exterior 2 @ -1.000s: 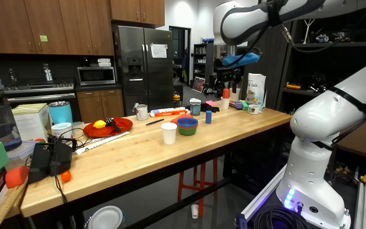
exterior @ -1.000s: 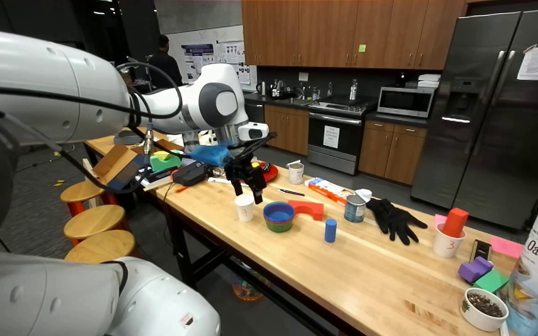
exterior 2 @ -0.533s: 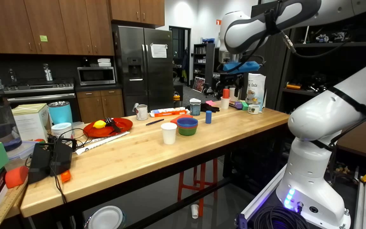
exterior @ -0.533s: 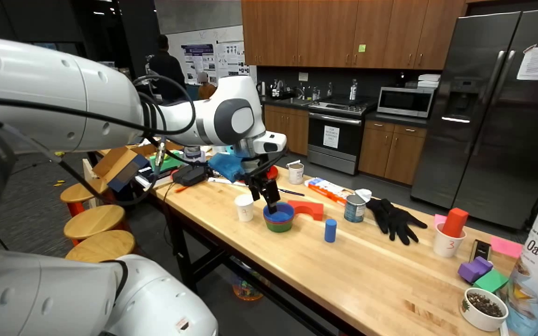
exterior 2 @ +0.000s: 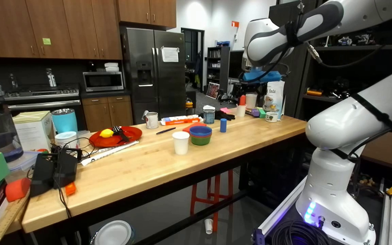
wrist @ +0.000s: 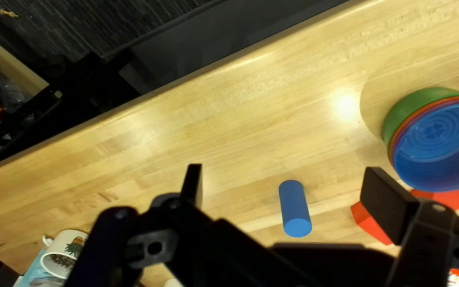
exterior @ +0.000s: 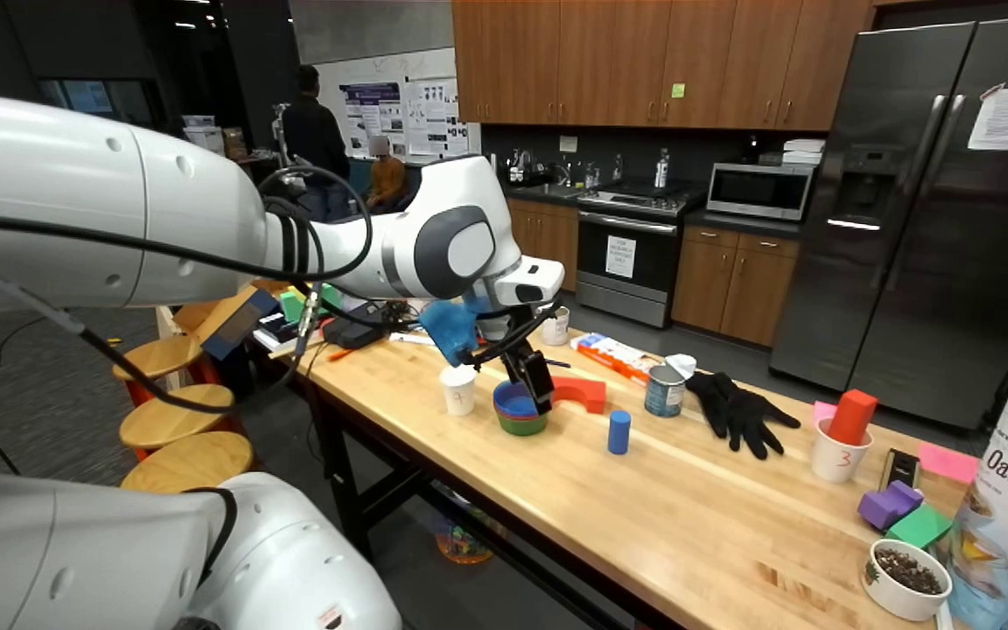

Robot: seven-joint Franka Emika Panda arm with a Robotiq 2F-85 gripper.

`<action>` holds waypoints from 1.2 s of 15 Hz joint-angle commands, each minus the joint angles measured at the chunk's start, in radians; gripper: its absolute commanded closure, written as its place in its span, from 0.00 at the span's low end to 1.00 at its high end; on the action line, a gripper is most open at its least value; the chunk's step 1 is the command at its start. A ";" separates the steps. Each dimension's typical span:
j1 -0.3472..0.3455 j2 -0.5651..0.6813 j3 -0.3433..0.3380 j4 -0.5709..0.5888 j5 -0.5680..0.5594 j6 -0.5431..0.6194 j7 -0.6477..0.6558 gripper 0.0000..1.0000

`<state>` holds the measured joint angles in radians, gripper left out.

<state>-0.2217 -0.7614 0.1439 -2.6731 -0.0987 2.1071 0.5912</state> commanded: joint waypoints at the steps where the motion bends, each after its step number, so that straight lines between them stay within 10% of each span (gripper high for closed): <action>1: -0.038 -0.039 0.034 -0.022 -0.047 -0.010 0.089 0.00; 9: -0.011 -0.018 0.026 -0.021 -0.054 -0.007 0.078 0.00; 18: -0.179 0.198 -0.007 0.119 -0.156 -0.017 0.457 0.00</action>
<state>-0.3786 -0.6652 0.1834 -2.6243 -0.2264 2.0869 0.9771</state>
